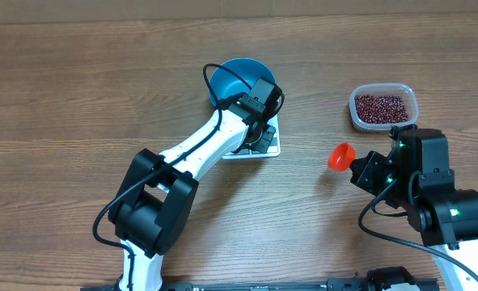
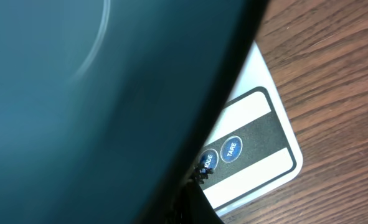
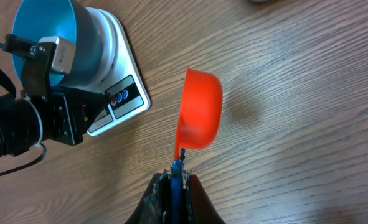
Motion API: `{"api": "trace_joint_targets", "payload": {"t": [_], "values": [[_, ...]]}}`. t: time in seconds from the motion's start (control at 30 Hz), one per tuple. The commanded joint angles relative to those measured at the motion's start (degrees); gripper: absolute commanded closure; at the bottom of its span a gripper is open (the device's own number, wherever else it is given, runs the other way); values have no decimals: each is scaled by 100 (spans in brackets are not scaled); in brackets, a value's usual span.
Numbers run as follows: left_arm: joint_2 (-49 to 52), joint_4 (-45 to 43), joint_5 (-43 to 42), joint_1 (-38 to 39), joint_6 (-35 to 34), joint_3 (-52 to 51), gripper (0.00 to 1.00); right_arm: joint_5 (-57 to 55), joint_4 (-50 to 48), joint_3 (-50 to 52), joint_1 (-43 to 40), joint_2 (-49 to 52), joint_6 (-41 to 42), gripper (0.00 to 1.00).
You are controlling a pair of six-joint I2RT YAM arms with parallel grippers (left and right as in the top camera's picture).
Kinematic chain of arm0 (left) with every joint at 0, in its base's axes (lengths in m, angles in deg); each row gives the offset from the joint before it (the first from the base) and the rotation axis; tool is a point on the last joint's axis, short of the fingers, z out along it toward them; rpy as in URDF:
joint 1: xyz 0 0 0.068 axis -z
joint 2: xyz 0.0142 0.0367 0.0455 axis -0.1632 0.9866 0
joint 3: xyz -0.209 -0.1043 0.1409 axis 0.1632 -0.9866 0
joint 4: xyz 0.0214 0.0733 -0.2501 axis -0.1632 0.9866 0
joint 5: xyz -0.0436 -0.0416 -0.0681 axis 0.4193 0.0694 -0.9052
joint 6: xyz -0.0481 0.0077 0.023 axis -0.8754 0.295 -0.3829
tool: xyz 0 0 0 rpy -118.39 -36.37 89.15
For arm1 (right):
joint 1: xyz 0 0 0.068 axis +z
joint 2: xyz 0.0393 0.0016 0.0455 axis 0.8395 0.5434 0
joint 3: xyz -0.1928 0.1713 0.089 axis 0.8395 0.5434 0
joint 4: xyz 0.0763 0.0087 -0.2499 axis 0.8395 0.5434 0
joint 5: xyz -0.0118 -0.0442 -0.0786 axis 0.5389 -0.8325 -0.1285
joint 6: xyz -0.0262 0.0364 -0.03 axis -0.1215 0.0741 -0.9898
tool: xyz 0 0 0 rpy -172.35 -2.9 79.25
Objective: Scoop item into bowl and weigh 150g on scale
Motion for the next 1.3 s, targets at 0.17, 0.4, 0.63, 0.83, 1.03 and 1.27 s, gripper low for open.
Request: {"api": "trace_joint_targets", "payload": {"t": [0.17,0.4,0.63,0.83,1.03,1.27], "values": [[341,9,74,39,-98,105,96,-57,-15,-136,-24,-9,-26,96],[544,11,74,39,-98,105,96,-55,-13,-136,-24,-9,-26,96],[544,17,74,39,-101,105,96,-55,-13,-136,-24,-9,-24,96],[540,109,70,39,-101,107,96,-55,-11,-136,-22,-9,-24,96],[540,160,72,39,-96,107,96,-55,-11,-136,-22,-9,-24,96],[542,125,76,39,20,107,96,-57,33,-136,-24,-9,-24,96]]}}
